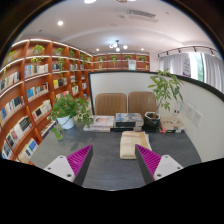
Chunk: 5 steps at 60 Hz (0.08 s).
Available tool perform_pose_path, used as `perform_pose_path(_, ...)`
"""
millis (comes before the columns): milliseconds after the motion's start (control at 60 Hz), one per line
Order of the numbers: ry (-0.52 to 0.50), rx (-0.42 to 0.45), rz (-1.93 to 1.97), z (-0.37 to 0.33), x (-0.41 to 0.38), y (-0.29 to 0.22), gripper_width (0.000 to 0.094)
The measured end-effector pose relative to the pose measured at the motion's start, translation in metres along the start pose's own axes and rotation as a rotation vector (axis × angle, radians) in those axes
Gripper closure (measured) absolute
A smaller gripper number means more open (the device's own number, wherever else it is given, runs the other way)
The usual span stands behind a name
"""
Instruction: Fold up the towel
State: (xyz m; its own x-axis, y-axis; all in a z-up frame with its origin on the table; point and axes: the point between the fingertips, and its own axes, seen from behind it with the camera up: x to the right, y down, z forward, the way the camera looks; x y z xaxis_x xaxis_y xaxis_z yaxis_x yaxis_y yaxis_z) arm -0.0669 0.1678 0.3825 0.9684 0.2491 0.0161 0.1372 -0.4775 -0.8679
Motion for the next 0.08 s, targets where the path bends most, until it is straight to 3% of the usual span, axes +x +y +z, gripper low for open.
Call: perform_pose_path(83,-0.001,-0.014,-0.002,0.034,-0.045,-0.008,0.0079)
